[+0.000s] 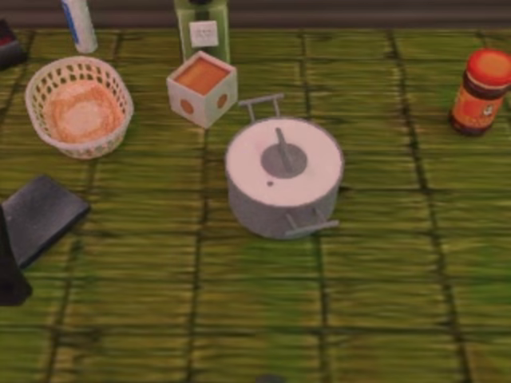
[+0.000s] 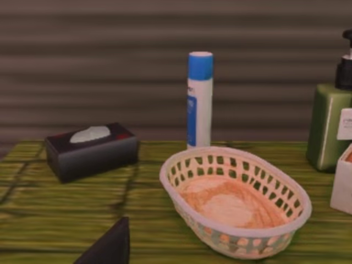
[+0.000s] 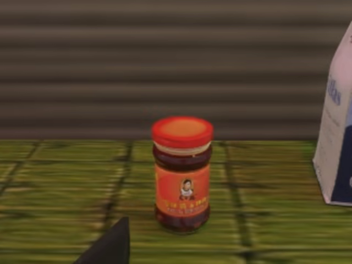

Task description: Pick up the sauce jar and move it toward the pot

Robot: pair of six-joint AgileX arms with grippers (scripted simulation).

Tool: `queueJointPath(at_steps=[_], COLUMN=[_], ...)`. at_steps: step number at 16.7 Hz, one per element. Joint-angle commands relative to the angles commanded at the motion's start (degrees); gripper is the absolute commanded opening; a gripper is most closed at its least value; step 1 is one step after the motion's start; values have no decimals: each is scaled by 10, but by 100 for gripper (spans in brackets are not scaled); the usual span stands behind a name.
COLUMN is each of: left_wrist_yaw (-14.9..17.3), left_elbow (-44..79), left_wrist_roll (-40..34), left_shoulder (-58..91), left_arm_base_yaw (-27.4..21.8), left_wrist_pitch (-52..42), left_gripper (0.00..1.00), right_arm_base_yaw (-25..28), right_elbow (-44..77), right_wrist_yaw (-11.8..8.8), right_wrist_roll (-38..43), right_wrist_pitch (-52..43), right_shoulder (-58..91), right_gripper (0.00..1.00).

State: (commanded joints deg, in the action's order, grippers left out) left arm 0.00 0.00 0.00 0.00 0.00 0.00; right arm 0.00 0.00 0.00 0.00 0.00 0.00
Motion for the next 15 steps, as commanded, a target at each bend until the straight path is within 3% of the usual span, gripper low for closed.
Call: queueJointPath(at_steps=[4, 8, 15], left_wrist_yaw=[0, 0, 0], left_elbow=[0, 0, 0], left_wrist_roll=[0, 0, 0], left_shoulder=[0, 0, 0], left_arm_base_yaw=[0, 0, 0], left_wrist_pitch=[0, 0, 0], left_gripper=[100, 100, 100], right_arm_base_yaw=[-2, -15, -54], right_elbow=[14, 113, 492], right_wrist_yaw=[1, 11, 40], right_wrist_roll=[1, 6, 16], right_wrist_pitch=[-14, -106, -369], right_shoulder=[15, 117, 479], right_gripper=[100, 100, 100])
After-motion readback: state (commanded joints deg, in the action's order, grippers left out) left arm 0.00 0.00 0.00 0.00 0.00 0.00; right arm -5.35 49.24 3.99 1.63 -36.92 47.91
